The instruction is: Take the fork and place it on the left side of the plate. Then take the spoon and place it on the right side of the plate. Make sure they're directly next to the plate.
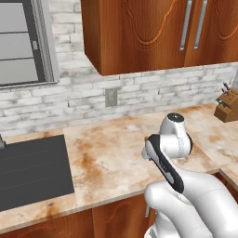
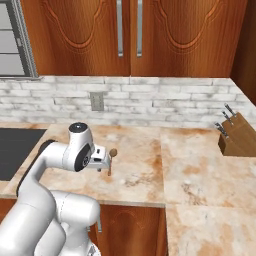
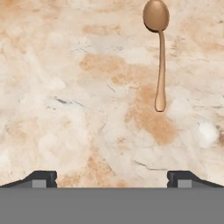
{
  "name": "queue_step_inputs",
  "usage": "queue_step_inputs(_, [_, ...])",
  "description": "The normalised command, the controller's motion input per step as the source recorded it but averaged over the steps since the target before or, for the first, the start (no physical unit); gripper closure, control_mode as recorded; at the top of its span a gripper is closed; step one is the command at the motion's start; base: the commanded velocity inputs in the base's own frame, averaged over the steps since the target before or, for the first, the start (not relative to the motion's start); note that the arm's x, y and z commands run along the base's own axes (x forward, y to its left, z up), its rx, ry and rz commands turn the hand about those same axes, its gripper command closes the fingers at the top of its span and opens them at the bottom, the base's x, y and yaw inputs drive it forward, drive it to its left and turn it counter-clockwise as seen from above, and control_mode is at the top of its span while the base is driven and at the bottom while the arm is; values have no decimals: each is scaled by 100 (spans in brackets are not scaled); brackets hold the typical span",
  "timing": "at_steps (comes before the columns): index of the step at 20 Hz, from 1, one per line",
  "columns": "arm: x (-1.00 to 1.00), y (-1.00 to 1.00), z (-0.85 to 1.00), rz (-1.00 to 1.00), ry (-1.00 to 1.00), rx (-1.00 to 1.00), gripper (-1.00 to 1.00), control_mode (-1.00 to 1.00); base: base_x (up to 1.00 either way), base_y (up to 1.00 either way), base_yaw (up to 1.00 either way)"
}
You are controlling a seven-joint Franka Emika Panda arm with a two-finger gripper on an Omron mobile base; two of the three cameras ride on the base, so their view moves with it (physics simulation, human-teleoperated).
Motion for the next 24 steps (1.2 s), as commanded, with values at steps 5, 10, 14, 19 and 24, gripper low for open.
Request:
queue_step_inputs(5, [0,0,0,0,0,0,-100,-100,0,0,0])
queue_step_inputs(10, [0,0,0,0,0,0,-100,-100,0,0,0])
queue_step_inputs(14, [20,-16,-6,2,0,0,-100,-100,0,0,0])
queue_step_inputs(19, [62,-34,-1,2,3,6,-100,-100,0,0,0])
queue_step_inputs(24, [67,-17,-20,1,2,0,-100,-100,0,0,0])
